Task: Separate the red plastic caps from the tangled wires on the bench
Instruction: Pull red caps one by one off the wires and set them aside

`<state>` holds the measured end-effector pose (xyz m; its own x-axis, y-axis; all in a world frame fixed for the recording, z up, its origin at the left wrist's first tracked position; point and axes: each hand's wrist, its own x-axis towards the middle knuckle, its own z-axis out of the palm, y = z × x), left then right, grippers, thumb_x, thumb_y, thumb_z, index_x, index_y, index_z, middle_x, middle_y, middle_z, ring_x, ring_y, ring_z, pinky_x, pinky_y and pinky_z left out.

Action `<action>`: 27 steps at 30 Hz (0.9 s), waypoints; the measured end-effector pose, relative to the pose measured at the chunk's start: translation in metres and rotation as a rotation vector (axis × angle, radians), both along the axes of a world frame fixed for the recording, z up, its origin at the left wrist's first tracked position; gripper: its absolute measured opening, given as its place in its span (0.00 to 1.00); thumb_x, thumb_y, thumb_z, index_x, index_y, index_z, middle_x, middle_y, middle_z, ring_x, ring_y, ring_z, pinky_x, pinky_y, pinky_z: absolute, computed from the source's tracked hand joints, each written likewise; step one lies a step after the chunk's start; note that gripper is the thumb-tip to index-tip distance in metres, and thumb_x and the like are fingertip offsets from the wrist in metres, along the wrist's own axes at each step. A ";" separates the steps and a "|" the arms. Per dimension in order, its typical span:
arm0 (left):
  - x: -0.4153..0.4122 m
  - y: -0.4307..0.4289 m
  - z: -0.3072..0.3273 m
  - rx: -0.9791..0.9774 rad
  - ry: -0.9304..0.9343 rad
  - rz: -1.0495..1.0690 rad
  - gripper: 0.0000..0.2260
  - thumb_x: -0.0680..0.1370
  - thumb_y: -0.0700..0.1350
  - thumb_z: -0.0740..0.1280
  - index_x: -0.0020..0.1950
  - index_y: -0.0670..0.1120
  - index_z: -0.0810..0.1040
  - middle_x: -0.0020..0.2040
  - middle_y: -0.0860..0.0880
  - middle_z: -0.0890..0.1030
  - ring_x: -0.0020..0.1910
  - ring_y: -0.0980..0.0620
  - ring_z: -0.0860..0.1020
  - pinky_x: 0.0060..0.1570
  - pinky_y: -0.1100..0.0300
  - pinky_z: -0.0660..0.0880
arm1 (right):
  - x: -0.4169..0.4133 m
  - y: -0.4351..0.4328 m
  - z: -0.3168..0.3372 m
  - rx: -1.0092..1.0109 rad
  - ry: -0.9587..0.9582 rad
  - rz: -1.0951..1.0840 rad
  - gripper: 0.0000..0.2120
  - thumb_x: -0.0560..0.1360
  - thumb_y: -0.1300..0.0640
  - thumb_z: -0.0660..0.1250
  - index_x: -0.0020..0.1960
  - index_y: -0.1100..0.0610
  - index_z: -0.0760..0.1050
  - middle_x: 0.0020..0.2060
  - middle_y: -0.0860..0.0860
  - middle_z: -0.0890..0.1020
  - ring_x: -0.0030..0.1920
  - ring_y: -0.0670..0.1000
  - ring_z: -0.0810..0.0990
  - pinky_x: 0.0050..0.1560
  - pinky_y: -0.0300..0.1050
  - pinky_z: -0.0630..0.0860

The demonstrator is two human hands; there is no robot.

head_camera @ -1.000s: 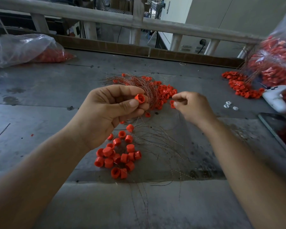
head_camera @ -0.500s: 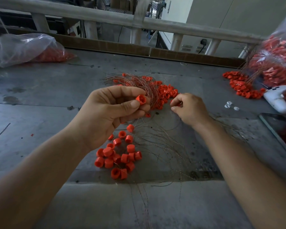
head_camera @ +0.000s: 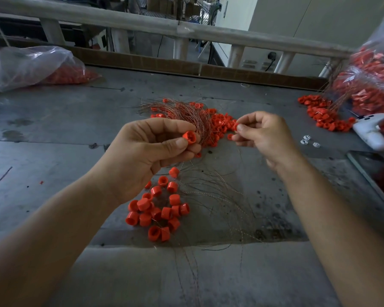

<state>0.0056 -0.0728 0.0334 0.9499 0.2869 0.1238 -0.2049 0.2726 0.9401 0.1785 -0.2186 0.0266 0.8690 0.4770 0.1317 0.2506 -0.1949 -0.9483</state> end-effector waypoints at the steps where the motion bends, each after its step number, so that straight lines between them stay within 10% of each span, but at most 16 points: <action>1: 0.000 0.000 0.000 0.003 0.005 0.002 0.09 0.64 0.35 0.66 0.40 0.42 0.84 0.38 0.45 0.84 0.38 0.52 0.83 0.37 0.66 0.78 | -0.006 0.001 0.004 0.059 0.092 0.069 0.08 0.74 0.69 0.63 0.40 0.58 0.74 0.32 0.51 0.80 0.31 0.45 0.80 0.35 0.38 0.79; 7: 0.001 0.000 0.001 0.028 0.032 0.031 0.09 0.63 0.34 0.66 0.39 0.42 0.83 0.37 0.44 0.83 0.37 0.52 0.83 0.36 0.66 0.78 | -0.031 0.006 0.017 0.285 0.421 0.387 0.09 0.74 0.68 0.60 0.43 0.59 0.76 0.29 0.50 0.81 0.30 0.47 0.81 0.31 0.38 0.78; 19: 0.002 0.000 0.002 0.133 0.055 0.042 0.10 0.63 0.37 0.66 0.39 0.45 0.84 0.37 0.45 0.84 0.38 0.52 0.83 0.37 0.66 0.78 | -0.047 0.010 0.017 0.266 0.402 0.529 0.07 0.67 0.61 0.64 0.44 0.58 0.77 0.31 0.50 0.81 0.32 0.47 0.81 0.32 0.38 0.78; 27: 0.002 0.000 0.002 0.150 0.057 0.071 0.11 0.62 0.37 0.66 0.39 0.47 0.85 0.38 0.47 0.85 0.39 0.53 0.83 0.37 0.67 0.77 | -0.063 0.013 0.013 0.138 -0.143 0.446 0.09 0.70 0.65 0.68 0.45 0.52 0.76 0.37 0.47 0.79 0.39 0.42 0.80 0.43 0.35 0.77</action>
